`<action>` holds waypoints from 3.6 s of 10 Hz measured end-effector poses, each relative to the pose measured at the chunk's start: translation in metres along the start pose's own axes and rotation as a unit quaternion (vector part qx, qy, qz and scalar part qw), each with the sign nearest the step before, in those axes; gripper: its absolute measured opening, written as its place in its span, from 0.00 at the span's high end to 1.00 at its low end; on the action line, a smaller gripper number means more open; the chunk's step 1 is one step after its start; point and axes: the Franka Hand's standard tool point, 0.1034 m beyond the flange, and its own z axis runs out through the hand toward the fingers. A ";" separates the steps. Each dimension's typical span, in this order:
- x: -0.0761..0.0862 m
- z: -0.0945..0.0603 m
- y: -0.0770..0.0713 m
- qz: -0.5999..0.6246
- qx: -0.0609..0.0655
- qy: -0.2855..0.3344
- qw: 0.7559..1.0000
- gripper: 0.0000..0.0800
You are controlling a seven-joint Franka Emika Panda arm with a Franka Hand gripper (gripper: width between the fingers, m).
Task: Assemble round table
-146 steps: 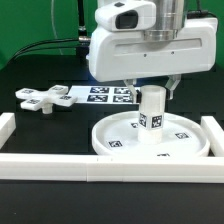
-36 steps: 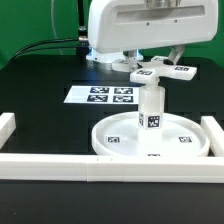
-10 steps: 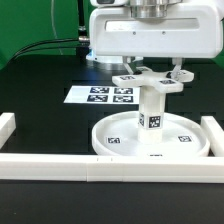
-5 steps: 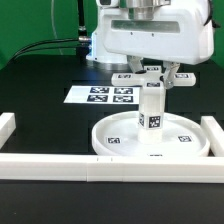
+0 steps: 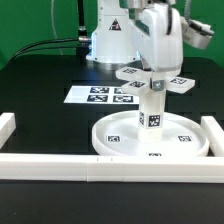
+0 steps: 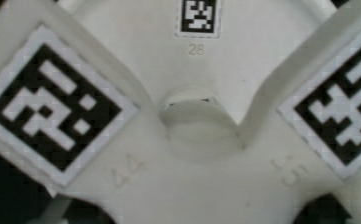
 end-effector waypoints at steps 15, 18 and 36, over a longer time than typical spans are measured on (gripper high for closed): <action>-0.017 -0.033 -0.007 -0.266 0.014 -0.010 0.964 0.19; -0.019 -0.032 -0.011 -0.393 0.015 -0.010 0.919 0.19; -0.004 -0.023 -0.020 -0.964 -0.047 -0.033 0.259 0.19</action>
Offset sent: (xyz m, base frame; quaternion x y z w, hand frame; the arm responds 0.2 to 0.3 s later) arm 0.0000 0.0000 0.0000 0.0000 0.0000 0.1296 0.9916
